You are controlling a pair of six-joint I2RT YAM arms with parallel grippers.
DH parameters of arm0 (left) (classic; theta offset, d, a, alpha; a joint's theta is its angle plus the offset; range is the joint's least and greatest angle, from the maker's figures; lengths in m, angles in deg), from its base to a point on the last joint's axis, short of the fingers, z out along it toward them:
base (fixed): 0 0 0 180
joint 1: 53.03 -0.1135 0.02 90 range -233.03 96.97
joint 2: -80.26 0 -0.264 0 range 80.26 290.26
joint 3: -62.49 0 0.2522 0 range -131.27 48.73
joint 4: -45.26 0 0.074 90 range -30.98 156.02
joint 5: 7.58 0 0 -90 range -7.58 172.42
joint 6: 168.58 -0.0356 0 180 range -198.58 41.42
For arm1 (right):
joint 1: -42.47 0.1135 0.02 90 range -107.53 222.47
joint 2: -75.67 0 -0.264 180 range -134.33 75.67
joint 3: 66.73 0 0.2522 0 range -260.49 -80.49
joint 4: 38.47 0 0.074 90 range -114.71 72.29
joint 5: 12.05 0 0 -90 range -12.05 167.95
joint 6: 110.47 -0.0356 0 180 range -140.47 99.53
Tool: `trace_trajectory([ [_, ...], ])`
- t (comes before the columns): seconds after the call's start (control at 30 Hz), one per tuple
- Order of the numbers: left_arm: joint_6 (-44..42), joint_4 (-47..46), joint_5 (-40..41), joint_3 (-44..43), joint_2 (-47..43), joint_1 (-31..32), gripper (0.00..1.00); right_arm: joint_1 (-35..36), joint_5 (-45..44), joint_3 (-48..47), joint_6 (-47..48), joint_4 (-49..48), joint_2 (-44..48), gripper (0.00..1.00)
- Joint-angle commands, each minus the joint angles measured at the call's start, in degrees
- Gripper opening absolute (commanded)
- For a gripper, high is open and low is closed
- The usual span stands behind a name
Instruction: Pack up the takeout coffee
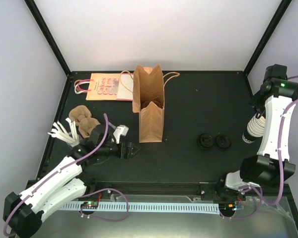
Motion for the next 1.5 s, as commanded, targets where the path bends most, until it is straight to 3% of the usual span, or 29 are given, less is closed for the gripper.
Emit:
trace_trajectory([
  [0.0, -0.38, 1.25, -1.49, -3.98, 0.00, -0.19, 0.99, -2.89, 7.55, 2.12, 3.24, -2.41, -0.61, 0.59],
  [0.07, -0.37, 1.51, -1.56, -4.42, 0.44, -0.26, 0.99, -4.13, 9.04, 3.22, 3.82, -3.20, -1.19, 0.50],
  [0.3, -0.34, 1.34, -1.56, -4.60, 1.26, -0.23, 0.99, -6.47, 10.28, 5.26, 4.41, -5.25, -2.73, 0.47],
  [0.4, -0.32, 1.42, -1.57, -4.60, 1.45, -0.28, 0.99, -7.17, 9.80, 5.00, 4.16, -5.44, -4.03, 0.37],
  [0.93, -0.82, 1.83, -0.85, -4.51, 1.35, -0.24, 0.99, -7.29, 8.37, 2.56, 4.42, -6.82, -9.03, 0.36],
  [1.0, -0.79, 1.80, -0.74, -4.43, 1.27, -0.24, 0.99, -7.36, 8.34, 2.10, 4.42, -6.74, -9.31, 0.28],
  [1.07, -0.75, 1.84, -0.67, -4.35, 1.19, -0.22, 0.99, -7.35, 8.41, 1.88, 4.42, -6.56, -9.39, 0.27],
  [1.23, -0.73, 1.96, -0.30, -4.25, 0.94, -0.21, 0.99, -7.35, 7.68, 1.20, 4.16, -5.70, -9.11, 0.06],
  [1.47, -0.57, 1.74, -0.36, -4.16, 0.91, -0.22, 0.99, -7.17, 6.41, -1.20, 4.42, -4.13, -9.01, 0.04],
])
